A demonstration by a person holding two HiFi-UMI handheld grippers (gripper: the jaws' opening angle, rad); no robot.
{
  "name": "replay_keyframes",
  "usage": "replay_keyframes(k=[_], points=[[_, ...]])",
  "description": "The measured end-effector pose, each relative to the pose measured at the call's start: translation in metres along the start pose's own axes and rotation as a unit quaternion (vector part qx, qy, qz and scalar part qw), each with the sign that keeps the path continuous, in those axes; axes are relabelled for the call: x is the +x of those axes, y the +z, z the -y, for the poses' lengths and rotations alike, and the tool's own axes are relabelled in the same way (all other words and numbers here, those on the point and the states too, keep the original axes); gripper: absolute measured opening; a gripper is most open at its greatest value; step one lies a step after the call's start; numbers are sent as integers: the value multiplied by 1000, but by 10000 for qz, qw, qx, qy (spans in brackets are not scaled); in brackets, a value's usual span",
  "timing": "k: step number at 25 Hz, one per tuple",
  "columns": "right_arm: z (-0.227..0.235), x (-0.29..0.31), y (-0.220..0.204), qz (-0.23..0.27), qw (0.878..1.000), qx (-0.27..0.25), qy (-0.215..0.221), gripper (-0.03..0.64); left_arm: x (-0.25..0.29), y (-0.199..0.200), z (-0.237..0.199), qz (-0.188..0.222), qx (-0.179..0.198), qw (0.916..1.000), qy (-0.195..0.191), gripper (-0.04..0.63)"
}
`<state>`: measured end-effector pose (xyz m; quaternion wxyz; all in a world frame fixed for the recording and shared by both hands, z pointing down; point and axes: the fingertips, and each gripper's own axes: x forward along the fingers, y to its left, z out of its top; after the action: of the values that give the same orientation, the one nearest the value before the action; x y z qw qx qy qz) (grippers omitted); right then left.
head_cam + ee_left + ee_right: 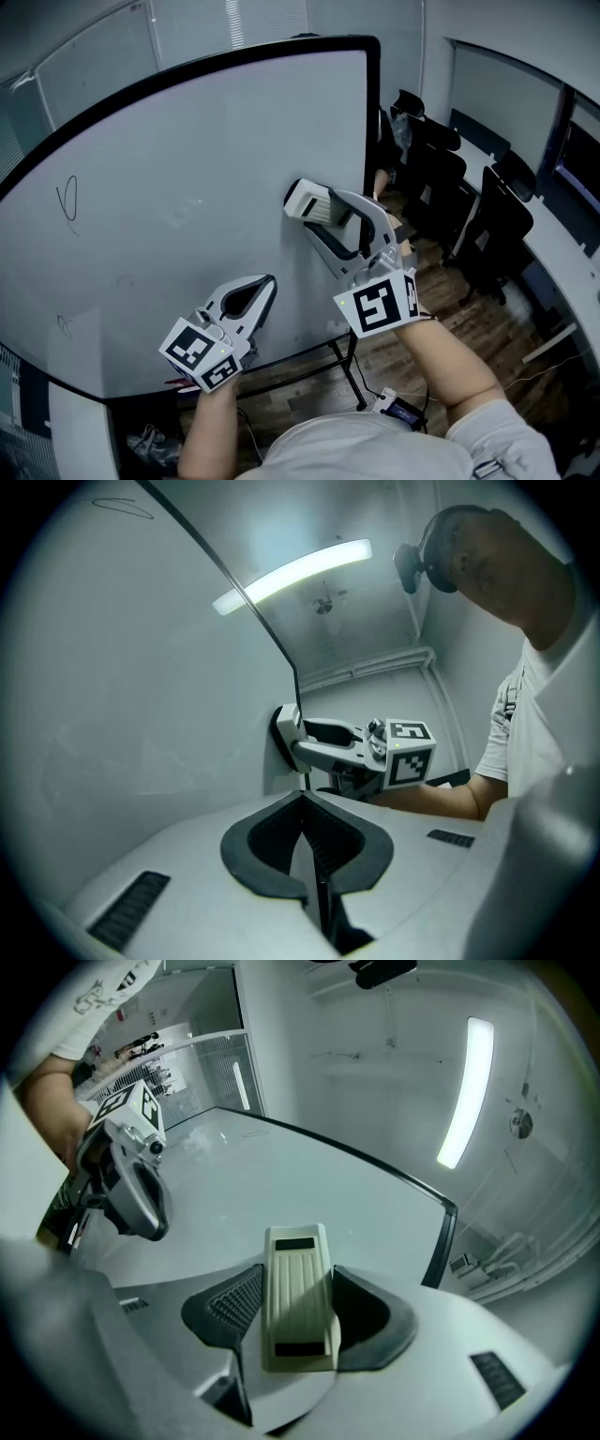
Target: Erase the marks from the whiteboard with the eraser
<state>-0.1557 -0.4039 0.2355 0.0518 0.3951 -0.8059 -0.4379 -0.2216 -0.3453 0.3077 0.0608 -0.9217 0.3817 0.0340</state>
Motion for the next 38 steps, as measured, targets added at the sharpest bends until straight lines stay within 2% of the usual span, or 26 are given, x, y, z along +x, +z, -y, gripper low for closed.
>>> replay_keyframes(k=[9,12,16,19,24,26,28,32,35,38], points=[[-64,-13,-41,-492,9985,14,247,236,0,-23,3,-153,-223,9996,-31,8],[-76,-17,-49,-514,9983,-76,274,236,0,-31,5,-224,-286,9993,-55,8],[-76,-20,-49,-429,9985,62,332,236,1,-29,6,-234,-300,9992,80,8],[-76,-25,-49,-315,9979,300,479,236,1,-34,8,-281,-312,9989,227,8],[-66,-44,-49,-12,9907,1102,801,235,8,-37,19,-357,-327,9973,546,8],[-61,-56,-49,149,9839,1475,999,235,12,-40,29,-380,-347,9965,665,8],[-53,-67,-48,416,9702,2087,1156,235,17,-43,39,-386,-366,9955,788,8],[-58,-88,-63,457,9234,3434,1650,235,18,-51,53,-354,-405,9919,1150,8],[-73,-100,-79,341,9034,3850,1857,235,13,-63,60,-356,-474,9905,1243,8],[-79,-115,-80,291,8929,4078,1886,235,9,-70,69,-335,-526,9901,1257,8]])
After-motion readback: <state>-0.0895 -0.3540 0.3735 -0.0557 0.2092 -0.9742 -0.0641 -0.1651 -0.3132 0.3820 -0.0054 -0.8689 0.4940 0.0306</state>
